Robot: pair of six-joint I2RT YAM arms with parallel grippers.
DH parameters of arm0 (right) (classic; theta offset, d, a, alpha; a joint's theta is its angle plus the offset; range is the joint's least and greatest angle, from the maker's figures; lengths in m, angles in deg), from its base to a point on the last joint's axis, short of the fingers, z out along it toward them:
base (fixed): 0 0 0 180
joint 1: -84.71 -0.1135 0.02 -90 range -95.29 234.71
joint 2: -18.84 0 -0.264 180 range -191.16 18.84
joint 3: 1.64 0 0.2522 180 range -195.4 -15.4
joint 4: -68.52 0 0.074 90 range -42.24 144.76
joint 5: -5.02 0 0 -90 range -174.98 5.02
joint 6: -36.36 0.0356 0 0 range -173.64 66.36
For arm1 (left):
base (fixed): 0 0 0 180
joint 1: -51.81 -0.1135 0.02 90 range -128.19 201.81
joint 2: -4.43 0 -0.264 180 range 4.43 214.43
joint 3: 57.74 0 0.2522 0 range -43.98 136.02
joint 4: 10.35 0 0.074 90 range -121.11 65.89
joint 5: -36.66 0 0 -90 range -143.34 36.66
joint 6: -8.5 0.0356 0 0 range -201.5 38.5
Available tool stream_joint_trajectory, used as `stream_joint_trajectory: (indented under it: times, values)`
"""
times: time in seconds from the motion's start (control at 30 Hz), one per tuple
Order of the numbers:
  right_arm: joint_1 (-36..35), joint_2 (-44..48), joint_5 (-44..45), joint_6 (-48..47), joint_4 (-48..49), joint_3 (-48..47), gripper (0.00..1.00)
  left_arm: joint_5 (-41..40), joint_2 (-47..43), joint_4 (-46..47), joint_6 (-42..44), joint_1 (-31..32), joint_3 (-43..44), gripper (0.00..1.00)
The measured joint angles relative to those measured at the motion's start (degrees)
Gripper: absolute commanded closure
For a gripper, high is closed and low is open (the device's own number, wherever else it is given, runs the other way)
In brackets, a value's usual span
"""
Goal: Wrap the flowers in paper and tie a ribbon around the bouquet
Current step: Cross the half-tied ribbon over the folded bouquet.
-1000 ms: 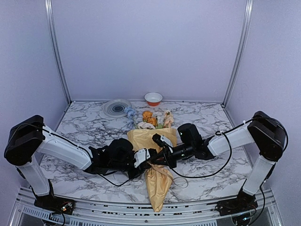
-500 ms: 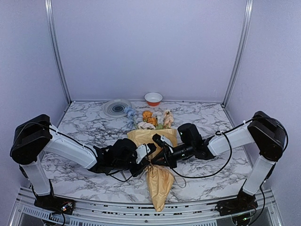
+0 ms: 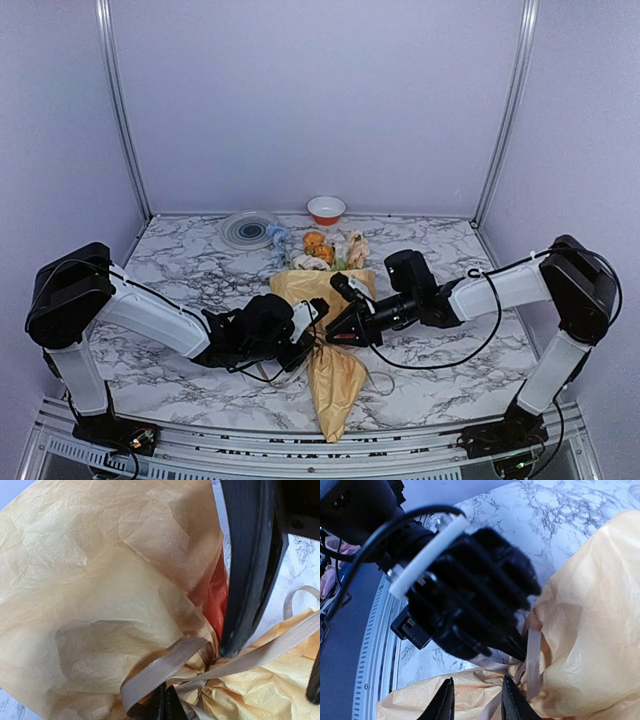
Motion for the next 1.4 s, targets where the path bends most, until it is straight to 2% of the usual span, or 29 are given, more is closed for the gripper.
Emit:
stream_joint_trajectory:
  times: [0.1,0.27,0.47,0.63,1.4]
  values:
    - [1.0,1.8,-1.1,-0.4,-0.9,-0.7,0.7,-0.1,0.0,0.0,-0.5,0.0,0.0,0.99]
    - [1.3,2.3,-0.7,0.0,-0.9,-2.7,0.81,-0.1,0.0,0.0,-0.9,0.0,0.0,0.97]
    - [1.5,-3.6,2.4,3.0,-2.1,-7.8,0.86,0.0,0.0,0.5,-1.9,0.0,-0.2,0.97]
    - [1.5,-7.5,3.1,4.6,-3.1,-8.3,0.89,0.1,0.0,1.7,-2.7,-0.1,-0.8,0.97]
    - [1.5,-10.8,9.1,2.2,-10.3,-14.4,0.89,0.8,0.0,3.0,-3.5,-0.5,-1.8,0.96]
